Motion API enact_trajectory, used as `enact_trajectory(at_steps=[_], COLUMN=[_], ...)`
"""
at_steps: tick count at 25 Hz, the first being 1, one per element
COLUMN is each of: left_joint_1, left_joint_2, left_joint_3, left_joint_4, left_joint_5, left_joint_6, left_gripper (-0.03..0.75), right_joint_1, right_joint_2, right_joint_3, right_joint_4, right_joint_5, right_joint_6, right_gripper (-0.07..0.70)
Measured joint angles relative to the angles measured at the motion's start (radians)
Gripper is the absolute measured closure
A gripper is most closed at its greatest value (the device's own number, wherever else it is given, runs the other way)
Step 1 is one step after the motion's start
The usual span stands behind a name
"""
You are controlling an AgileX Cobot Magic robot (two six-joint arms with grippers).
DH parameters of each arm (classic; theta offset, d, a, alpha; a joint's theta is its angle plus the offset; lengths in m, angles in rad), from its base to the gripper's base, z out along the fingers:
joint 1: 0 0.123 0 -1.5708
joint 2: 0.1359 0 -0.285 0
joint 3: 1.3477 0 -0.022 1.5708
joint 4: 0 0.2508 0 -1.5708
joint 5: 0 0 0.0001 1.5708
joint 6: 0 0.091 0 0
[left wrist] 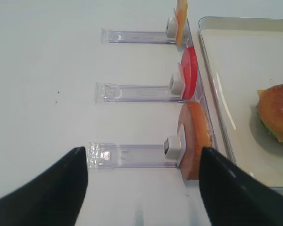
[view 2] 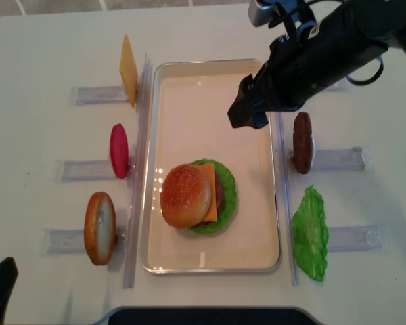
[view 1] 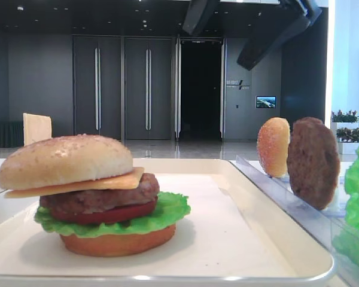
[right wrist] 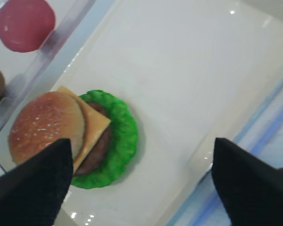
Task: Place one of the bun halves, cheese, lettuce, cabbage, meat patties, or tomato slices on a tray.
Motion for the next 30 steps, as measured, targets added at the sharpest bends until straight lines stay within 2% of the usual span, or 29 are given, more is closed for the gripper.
enact_trajectory(at_steps=[4, 9, 14, 19, 30], left_joint_1=[0.000, 0.000, 0.000, 0.000, 0.000], left_joint_2=[0.000, 0.000, 0.000, 0.000, 0.000], left_joint_3=[0.000, 0.000, 0.000, 0.000, 0.000], left_joint_4=[0.000, 0.000, 0.000, 0.000, 0.000], left_joint_5=[0.000, 0.000, 0.000, 0.000, 0.000], left_joint_6=[0.000, 0.000, 0.000, 0.000, 0.000], left_gripper=[0.157, 0.157, 0.157, 0.157, 0.157], right_joint_1=[0.000, 0.000, 0.000, -0.026, -0.365], right_joint_2=[-0.003, -0.007, -0.010, -0.010, -0.010], right_joint_3=[-0.123, -0.243, -0.267, -0.267, -0.267], right_joint_4=[-0.226, -0.482, -0.571, -0.692, -0.725], right_joint_5=[0.086, 0.179, 0.238, 0.244, 0.195], right_joint_6=[0.182, 0.356, 0.426, 0.513, 0.614], right_gripper=[0.034, 0.034, 0.034, 0.034, 0.034])
